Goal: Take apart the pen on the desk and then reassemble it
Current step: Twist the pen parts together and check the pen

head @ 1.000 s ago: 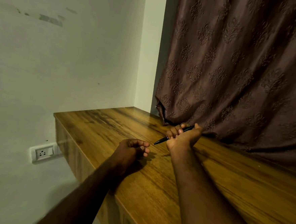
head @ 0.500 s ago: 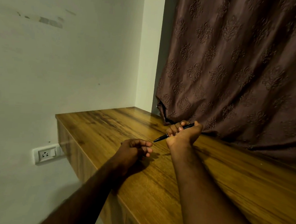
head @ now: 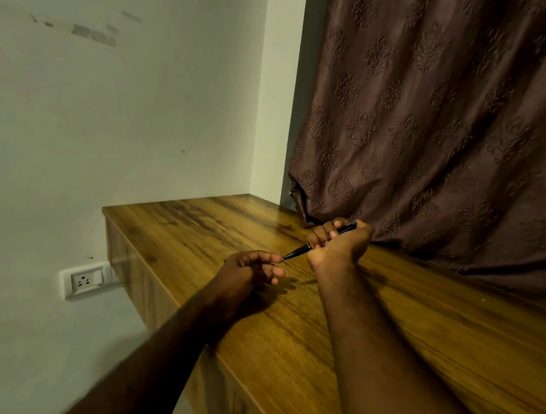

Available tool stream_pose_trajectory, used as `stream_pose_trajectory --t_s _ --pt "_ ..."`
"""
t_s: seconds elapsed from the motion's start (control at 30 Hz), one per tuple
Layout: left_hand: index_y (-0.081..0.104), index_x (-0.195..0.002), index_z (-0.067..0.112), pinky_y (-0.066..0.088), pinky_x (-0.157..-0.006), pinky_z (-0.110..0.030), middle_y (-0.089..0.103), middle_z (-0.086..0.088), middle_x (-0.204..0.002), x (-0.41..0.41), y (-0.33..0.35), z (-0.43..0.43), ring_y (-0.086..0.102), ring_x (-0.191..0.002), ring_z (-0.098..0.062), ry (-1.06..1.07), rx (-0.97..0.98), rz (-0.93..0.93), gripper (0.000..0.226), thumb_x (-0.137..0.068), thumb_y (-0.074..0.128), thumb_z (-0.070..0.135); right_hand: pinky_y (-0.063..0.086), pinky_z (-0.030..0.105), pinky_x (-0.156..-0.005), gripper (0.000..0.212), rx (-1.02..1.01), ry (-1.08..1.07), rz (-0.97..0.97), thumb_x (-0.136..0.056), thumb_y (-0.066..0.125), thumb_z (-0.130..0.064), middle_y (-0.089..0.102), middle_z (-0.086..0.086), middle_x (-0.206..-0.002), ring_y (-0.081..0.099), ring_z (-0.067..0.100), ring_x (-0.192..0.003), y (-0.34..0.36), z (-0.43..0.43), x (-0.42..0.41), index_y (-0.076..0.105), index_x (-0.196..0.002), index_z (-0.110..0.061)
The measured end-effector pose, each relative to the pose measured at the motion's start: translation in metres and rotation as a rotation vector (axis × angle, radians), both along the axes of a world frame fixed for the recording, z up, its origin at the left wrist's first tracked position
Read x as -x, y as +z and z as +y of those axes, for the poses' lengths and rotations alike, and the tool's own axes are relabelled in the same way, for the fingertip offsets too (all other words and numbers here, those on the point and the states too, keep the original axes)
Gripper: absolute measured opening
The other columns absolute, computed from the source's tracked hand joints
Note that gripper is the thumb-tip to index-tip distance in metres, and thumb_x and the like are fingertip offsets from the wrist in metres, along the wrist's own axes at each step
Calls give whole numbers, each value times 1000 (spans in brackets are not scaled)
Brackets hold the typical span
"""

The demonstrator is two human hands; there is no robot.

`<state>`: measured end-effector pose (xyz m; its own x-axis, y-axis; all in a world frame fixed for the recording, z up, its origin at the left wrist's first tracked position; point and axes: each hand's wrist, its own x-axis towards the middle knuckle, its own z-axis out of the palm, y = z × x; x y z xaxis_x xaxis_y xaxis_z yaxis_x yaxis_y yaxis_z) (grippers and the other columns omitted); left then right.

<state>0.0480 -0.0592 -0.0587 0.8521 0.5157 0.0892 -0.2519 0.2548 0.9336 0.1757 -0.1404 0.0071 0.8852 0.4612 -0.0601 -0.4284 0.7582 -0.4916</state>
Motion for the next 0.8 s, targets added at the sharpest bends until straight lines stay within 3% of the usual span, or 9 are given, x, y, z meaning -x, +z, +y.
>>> stream_pose_trajectory --t_s 0.5,0.8 --pt "69 -91 1 48 -60 -28 69 -16 -82 -3 -3 1 60 -65 -18 47 -17 33 21 -84 54 -12 16 15 -39 46 8 17 -71 -89 30 -44 26 -4 -41 17 12 -33 1 2 -1 39 -55 -16" --pt "67 -94 0 48 -53 -23 67 -16 -80 -2 -1 -2 59 -62 -17 44 -11 6 22 -83 53 -14 14 14 -41 48 -35 40 -75 -90 27 -47 26 -5 -40 17 11 -32 2 2 -3 38 -56 -17"
